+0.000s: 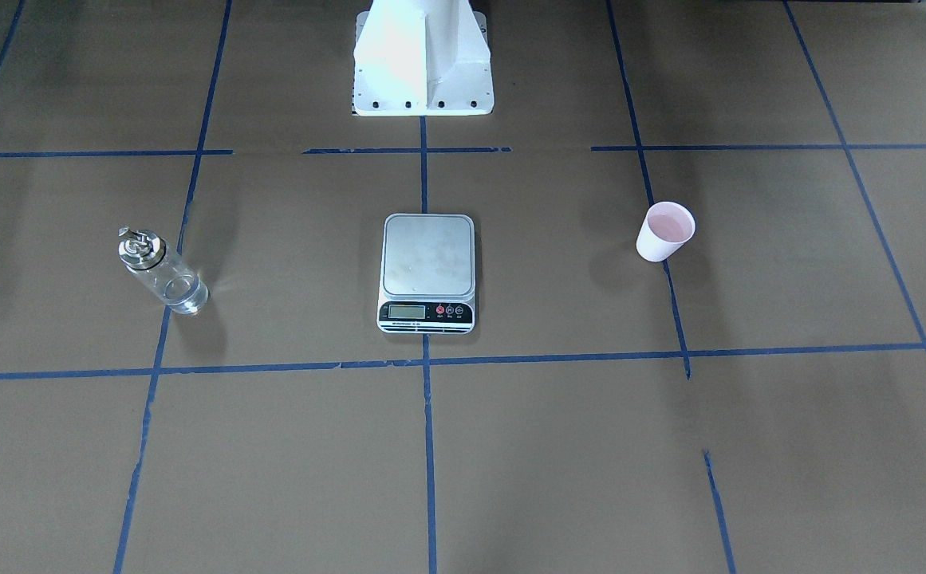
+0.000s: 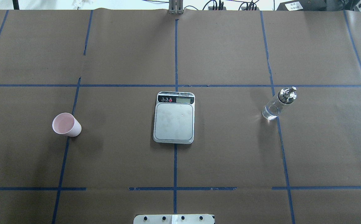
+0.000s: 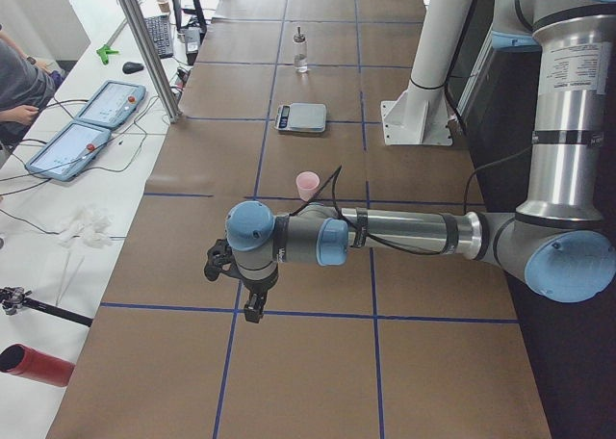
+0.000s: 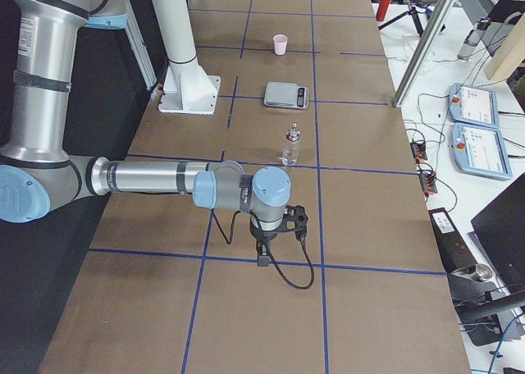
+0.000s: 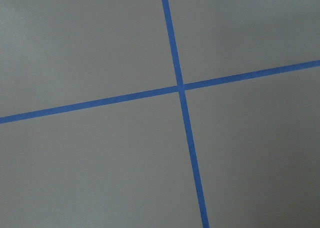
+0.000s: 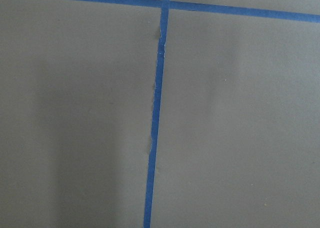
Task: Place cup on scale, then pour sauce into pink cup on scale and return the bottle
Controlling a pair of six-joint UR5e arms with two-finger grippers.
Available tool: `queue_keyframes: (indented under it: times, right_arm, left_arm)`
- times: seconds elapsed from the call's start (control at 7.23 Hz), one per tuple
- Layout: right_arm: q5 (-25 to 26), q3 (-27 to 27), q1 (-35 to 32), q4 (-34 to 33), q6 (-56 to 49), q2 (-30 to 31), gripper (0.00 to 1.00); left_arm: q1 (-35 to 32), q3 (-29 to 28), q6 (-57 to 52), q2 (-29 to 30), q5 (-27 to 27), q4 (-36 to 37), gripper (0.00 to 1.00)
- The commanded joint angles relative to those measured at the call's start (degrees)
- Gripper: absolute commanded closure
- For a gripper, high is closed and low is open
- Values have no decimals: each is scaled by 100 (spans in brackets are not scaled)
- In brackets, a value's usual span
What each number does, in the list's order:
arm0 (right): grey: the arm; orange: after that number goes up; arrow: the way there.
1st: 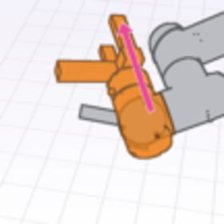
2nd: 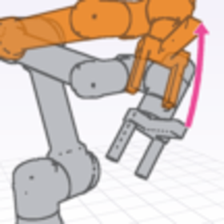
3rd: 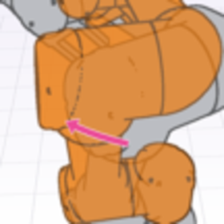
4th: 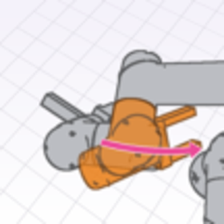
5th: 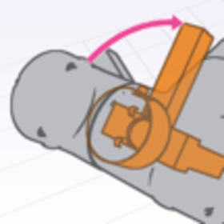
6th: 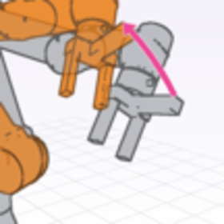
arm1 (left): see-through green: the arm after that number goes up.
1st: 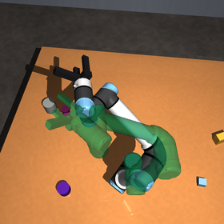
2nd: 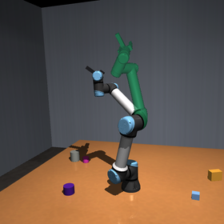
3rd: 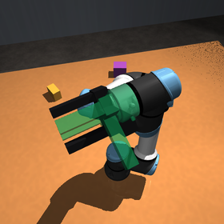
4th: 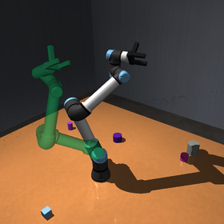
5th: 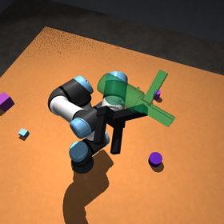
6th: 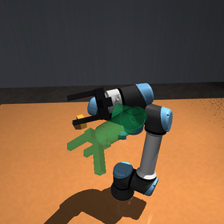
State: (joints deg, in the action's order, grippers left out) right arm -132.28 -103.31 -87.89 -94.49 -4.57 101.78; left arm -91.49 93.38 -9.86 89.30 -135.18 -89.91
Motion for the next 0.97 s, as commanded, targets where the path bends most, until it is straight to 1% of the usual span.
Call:
queue_keyframes:
  times: [0.0,0.41,0.55,0.69,0.83]
  right_arm:
    - [0,-5,0,9,0,0,0]
    - [-9,-84,9,9,-26,0,0]
    - [-9,-128,44,44,-26,0,0]
    - [-9,-128,166,401,-18,0,0]
    - [-9,-137,411,875,8,-17,0]
  left_arm:
    - [0,5,-42,0,9,0,0]
    - [0,13,-51,9,9,-9,0]
    - [191,22,-60,18,9,-9,0]
    - [576,48,9,44,9,8,0]
    - [632,92,-7,87,-17,-9,0]
